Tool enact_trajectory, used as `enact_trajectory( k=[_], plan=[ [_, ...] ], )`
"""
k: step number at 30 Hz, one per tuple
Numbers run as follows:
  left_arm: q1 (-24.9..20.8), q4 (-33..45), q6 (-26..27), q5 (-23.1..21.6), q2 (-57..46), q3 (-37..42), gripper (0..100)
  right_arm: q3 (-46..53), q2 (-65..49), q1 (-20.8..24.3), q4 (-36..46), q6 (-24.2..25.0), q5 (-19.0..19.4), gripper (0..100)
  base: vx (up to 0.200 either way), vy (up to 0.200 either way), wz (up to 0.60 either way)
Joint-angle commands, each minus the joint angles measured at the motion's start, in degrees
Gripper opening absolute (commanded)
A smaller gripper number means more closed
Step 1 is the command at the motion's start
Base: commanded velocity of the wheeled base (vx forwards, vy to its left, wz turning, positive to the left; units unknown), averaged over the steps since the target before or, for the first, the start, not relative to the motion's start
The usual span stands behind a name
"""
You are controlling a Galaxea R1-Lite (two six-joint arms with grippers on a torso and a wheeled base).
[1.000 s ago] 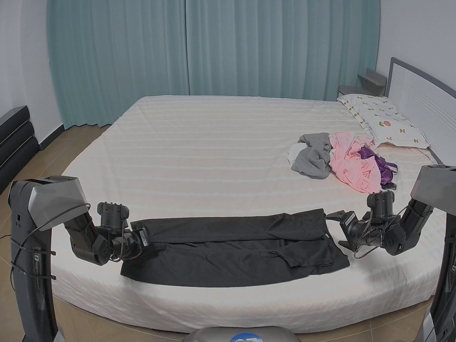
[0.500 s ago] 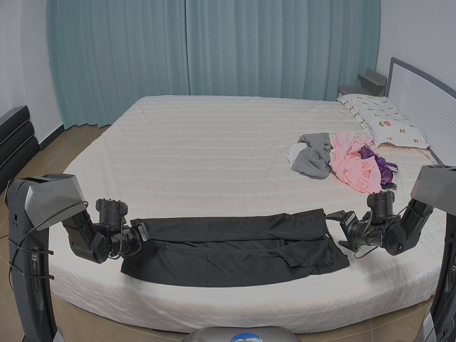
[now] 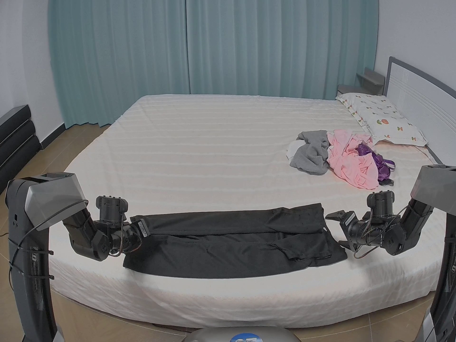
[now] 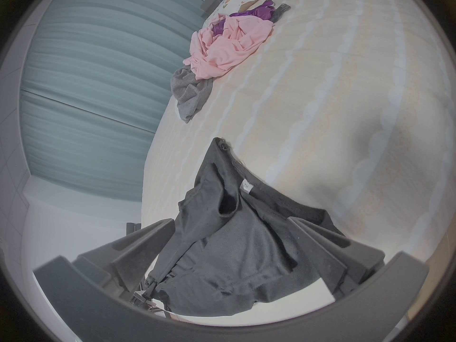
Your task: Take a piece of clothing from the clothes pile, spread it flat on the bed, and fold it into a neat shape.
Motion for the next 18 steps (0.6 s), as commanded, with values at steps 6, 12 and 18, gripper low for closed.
enact_trajectory(
  k=[6,12,18],
  plan=[
    [-0.09,0.06,-3.15,0.16,0.01,-2.43,0,-0.06,0.0,0.02,-0.02,0.0,0.02,100,0.0,-0.033,0.0],
    [-0.53,-0.03,-3.33,0.25,-1.13,-2.17,0,-0.06,0.0,0.02,-0.02,0.0,0.02,100,0.0,-0.2,0.0],
    [-1.58,-0.29,-6.14,0.6,-5.35,-0.85,0,-0.06,0.0,0.02,-0.11,0.09,0.02,100,0.0,-0.2,0.0]
  ],
)
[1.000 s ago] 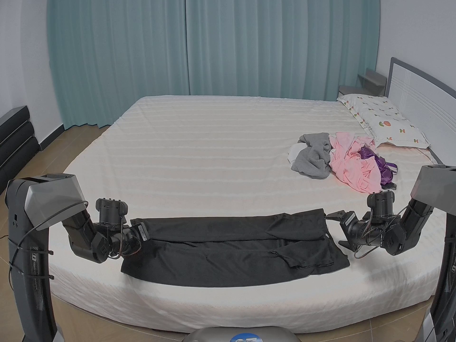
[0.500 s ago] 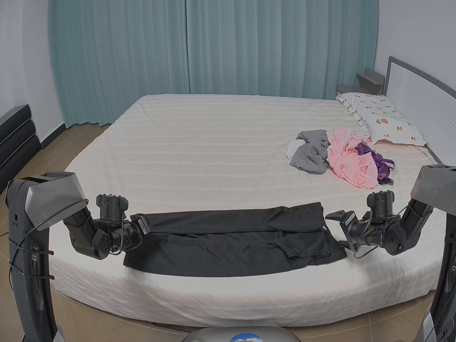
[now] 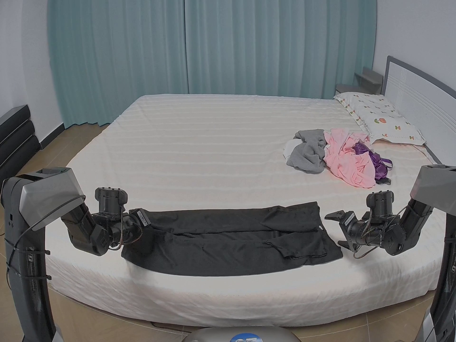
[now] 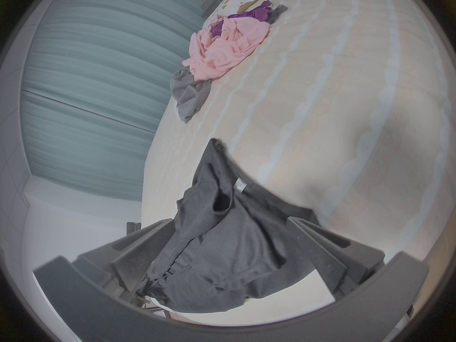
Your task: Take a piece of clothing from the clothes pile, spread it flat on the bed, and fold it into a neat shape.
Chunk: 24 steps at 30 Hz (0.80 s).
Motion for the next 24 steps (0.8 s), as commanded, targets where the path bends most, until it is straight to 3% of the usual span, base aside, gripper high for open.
enact_trajectory(
  k=[1,14,24],
  plan=[
    [-0.64,-0.11,-0.62,0.11,-3.14,0.83,0,0.01,0.0,0.05,-0.11,0.06,0.02,100,0.0,-0.2,0.0],
    [-5.48,1.56,-0.79,3.63,-9.56,1.44,0,-0.07,-0.09,0.05,-0.02,0.15,0.11,100,0.0,-0.2,0.0],
    [-13.39,12.64,-0.79,6.7,-11.58,-6.38,0,0.01,-0.09,0.05,-0.02,0.15,0.11,100,0.0,-0.2,0.0]
  ],
)
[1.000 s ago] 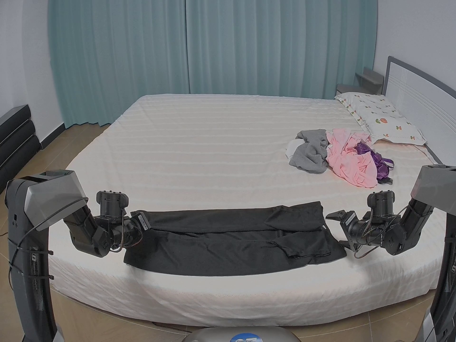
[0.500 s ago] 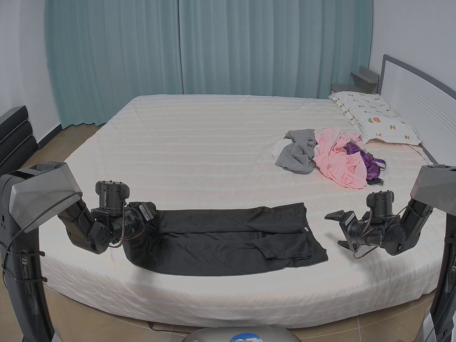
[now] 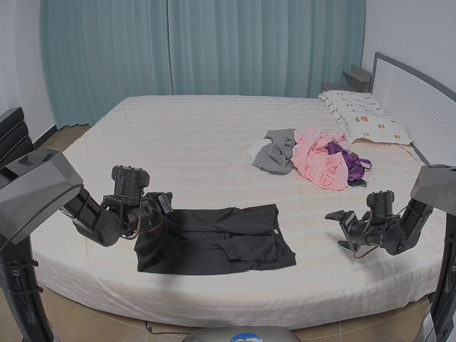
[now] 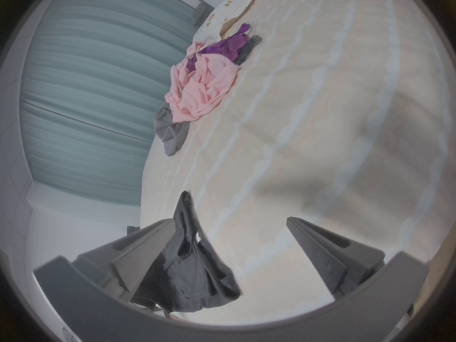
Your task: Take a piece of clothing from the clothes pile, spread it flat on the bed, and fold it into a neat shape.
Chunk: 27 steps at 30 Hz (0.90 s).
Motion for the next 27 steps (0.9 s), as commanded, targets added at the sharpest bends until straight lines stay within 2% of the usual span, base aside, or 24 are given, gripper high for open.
enact_trajectory(
  k=[1,8,14,26,27],
  plan=[
    [-4.16,2.87,-0.02,1.62,-0.58,-4.76,0,0.01,-0.04,-0.07,-0.04,-0.01,0.03,100,0.0,-0.2,0.0],
    [-9.26,8.49,-0.02,2.94,3.47,-11.35,0,0.01,-0.04,-0.07,-0.04,-0.01,0.03,100,0.0,-0.2,0.0],
    [-12.16,10.51,-0.11,7.34,10.32,-18.12,0,0.01,-0.04,0.02,-0.04,-0.01,0.03,100,0.0,0.0,0.0],
    [-16.38,13.06,-3.36,7.25,13.22,-22.43,0,0.01,-0.04,0.02,-0.04,-0.09,-0.06,100,0.0,0.0,0.0],
    [-16.55,13.06,-3.45,7.25,13.4,-22.87,100,0.01,-0.04,0.02,-0.04,-0.09,-0.06,100,0.0,0.0,0.0]
  ],
)
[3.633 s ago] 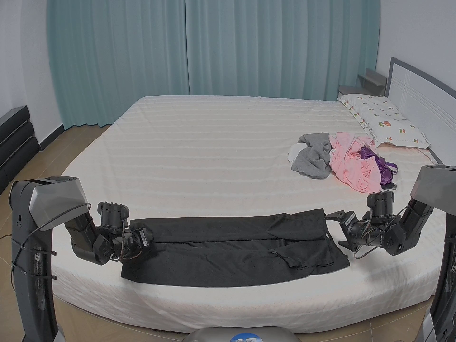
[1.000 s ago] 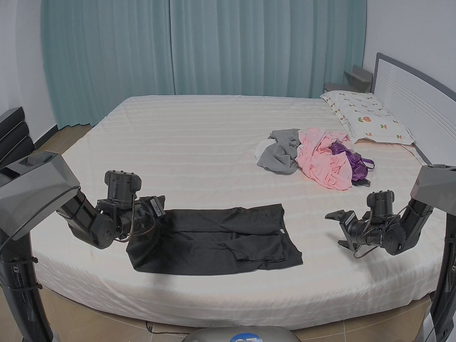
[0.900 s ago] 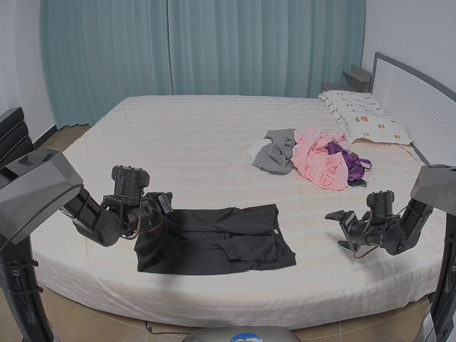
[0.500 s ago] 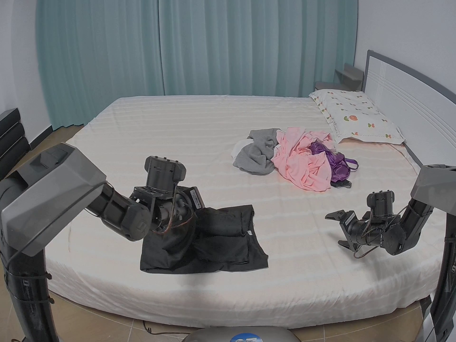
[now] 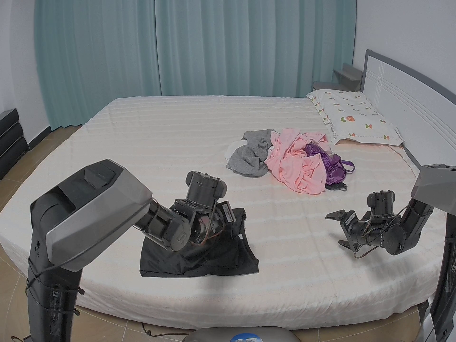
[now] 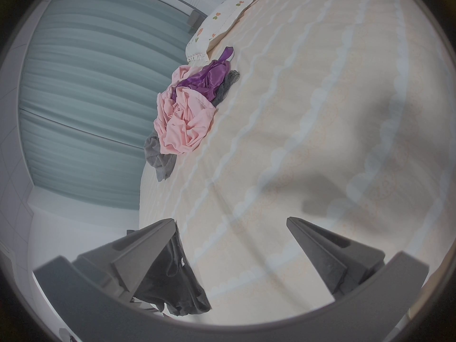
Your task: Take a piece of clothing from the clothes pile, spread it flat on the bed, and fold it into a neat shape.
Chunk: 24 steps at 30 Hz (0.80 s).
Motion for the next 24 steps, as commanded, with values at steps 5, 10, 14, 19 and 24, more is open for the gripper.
enact_trajectory(
  k=[5,10,14,19,24],
  plan=[
    [-1.61,0.08,-0.09,0.21,2.1,-2.75,100,0.1,-0.01,0.02,-0.02,-0.02,-0.01,100,0.0,0.0,0.0],
    [-1.61,-0.01,-2.55,0.3,0.08,-2.22,100,0.1,-0.01,0.02,-0.02,-0.02,-0.01,100,0.0,0.0,0.0],
    [-0.03,-0.01,-4.83,-0.05,-4.93,1.74,100,0.1,-0.01,0.02,-0.02,-0.02,-0.01,100,0.0,0.0,0.0],
    [2.96,-0.89,-7.56,-1.37,-9.85,10.0,100,0.1,-0.01,0.02,-0.02,-0.11,-0.01,100,0.0,0.0,0.0],
    [7.0,-2.91,-14.06,-4.27,-12.23,17.47,100,0.1,-0.01,0.02,-0.02,-0.11,-0.01,100,0.0,0.0,0.0]
  ],
)
